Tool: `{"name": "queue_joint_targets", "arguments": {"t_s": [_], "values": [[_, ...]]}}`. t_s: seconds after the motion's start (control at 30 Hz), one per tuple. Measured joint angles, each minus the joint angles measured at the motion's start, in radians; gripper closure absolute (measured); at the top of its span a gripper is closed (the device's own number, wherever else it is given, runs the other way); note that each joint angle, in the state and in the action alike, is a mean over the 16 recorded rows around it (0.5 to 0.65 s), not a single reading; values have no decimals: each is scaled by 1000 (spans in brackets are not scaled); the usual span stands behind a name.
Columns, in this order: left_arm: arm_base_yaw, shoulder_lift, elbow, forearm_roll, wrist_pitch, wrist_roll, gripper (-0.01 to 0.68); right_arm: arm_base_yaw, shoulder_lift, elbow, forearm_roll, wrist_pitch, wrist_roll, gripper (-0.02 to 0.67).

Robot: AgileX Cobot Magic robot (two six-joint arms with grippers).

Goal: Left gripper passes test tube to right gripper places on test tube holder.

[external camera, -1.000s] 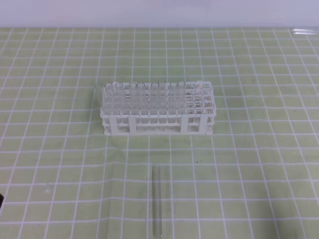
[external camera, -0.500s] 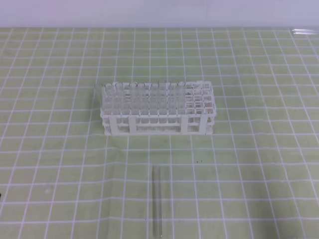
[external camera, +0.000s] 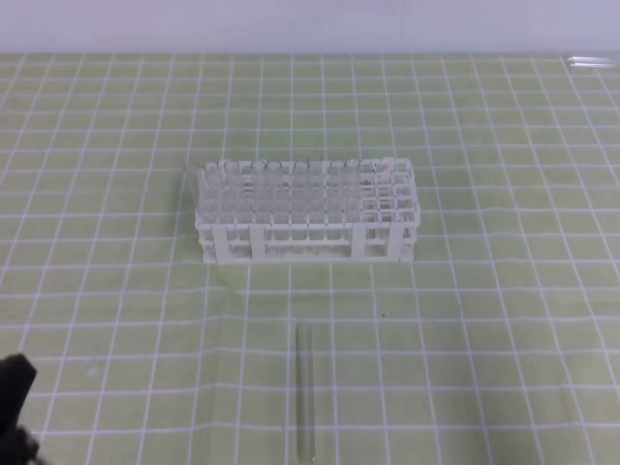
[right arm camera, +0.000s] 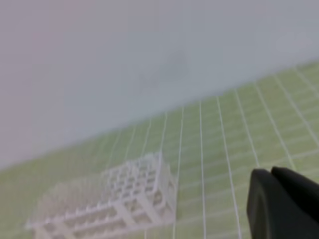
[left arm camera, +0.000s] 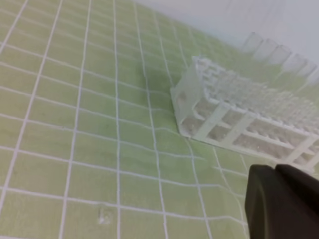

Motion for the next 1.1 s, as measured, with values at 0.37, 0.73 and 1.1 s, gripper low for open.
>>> {"name": "queue_joint_targets", "arguments": {"t_s": [0.37, 0.73, 1.1], "values": [[0, 479, -312, -11, 218, 70, 675, 0, 312, -279, -79, 339, -14, 665], [-32, 734, -476, -26, 380, 160, 675, 0, 510, -365, -4, 463, -111, 665], [-254, 938, -596, -47, 371, 78, 675, 33, 729, -440, 98, 505, -232, 665]]}}
